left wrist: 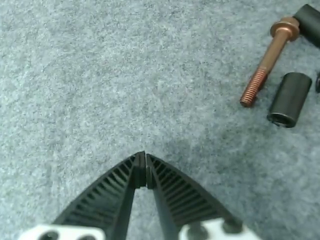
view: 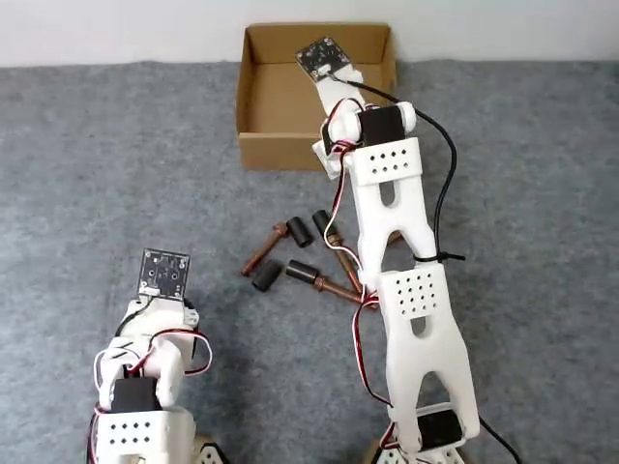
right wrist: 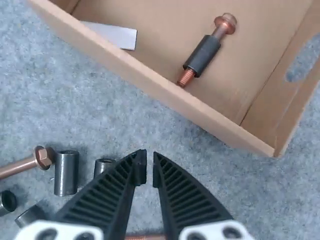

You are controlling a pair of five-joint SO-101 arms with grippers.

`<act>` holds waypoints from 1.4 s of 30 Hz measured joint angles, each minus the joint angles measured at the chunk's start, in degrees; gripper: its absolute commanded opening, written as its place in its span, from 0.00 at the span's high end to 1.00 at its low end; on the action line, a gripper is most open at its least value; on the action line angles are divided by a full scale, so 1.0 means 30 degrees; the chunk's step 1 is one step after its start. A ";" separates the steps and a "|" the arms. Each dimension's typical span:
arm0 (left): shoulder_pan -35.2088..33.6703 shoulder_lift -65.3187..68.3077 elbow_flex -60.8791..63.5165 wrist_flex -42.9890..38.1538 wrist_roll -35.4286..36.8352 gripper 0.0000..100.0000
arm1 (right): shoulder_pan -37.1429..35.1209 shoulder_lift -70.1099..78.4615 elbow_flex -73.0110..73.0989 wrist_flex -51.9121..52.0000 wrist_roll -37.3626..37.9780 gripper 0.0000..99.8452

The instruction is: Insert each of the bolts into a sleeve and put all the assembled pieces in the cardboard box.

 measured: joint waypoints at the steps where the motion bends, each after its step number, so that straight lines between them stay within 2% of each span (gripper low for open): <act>1: 0.0000 0.0000 0.0000 0.0000 0.0000 1.00 | 0.0000 0.0000 0.0000 0.0000 0.0000 0.99; 10: 0.0000 0.0000 0.0000 0.0000 0.0000 1.00 | -0.1377 0.0000 0.3458 0.0000 -0.0381 0.90; 15: 0.0000 0.0000 0.0000 0.0000 0.0000 1.00 | -0.1758 0.0000 0.4571 0.0000 -0.1201 0.89; 30: 0.0000 0.0000 0.0000 0.0000 0.0000 1.00 | -0.2110 0.0000 0.8234 -0.0117 -0.1319 0.89; 35: 0.0000 0.0000 0.0000 0.0000 0.0000 1.00 | -0.2081 -0.0088 1.0491 -0.1407 -0.1319 0.91; 38: 0.0000 0.0000 0.0000 0.0000 0.0000 1.00 | -0.2051 -0.0352 1.1516 -0.2139 -0.1319 1.00; 42: 0.0000 0.0000 0.0000 0.0000 0.0000 1.00 | -0.2022 -0.0557 1.1751 -0.2344 -0.1319 0.99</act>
